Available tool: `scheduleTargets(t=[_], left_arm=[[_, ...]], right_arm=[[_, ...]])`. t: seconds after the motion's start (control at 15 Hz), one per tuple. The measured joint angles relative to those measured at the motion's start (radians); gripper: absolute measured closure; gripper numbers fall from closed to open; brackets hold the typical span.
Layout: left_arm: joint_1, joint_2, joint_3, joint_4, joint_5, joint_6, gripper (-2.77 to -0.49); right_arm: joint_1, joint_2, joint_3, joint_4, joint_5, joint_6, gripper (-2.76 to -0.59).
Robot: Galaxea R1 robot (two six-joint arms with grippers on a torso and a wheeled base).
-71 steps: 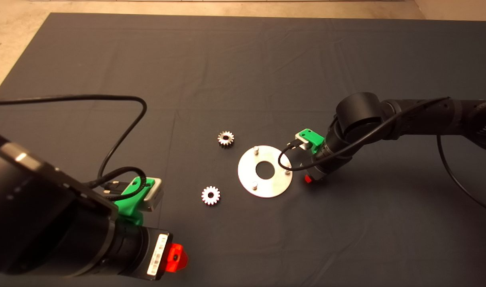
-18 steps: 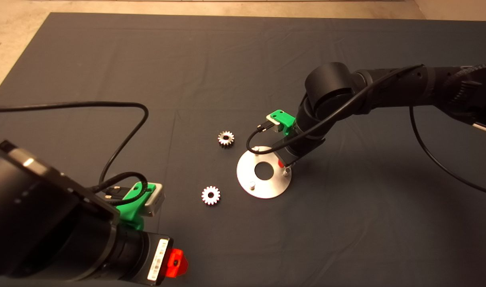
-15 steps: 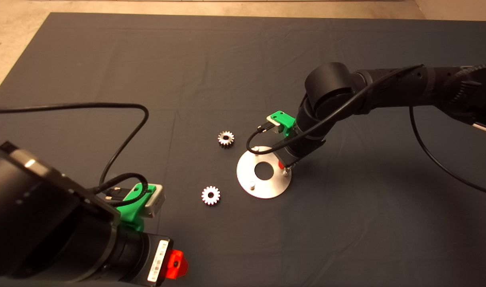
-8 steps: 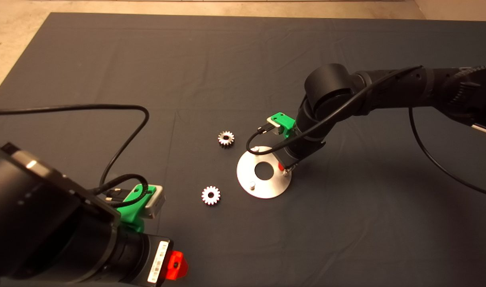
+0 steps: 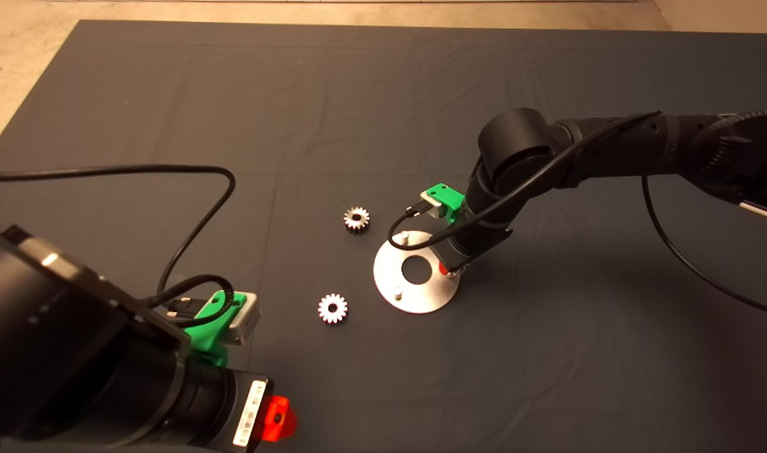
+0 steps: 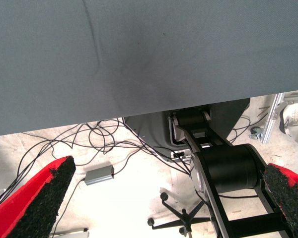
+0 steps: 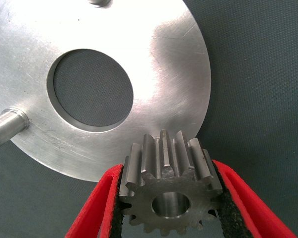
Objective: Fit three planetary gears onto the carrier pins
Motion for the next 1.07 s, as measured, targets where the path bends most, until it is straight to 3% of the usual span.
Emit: scheduleTargets(t=[0.27, 1.07], left_arm=[[0.005, 0.0, 0.0, 0.0, 0.0, 0.0, -2.76], [0.005, 0.0, 0.0, 0.0, 0.0, 0.0, -2.76]], right_arm=[[-0.004, 0.024, 0.0, 0.0, -0.011, 0.0, -1.1], [-0.004, 0.042, -0.008, 0.006, -0.002, 0.007, -1.1]])
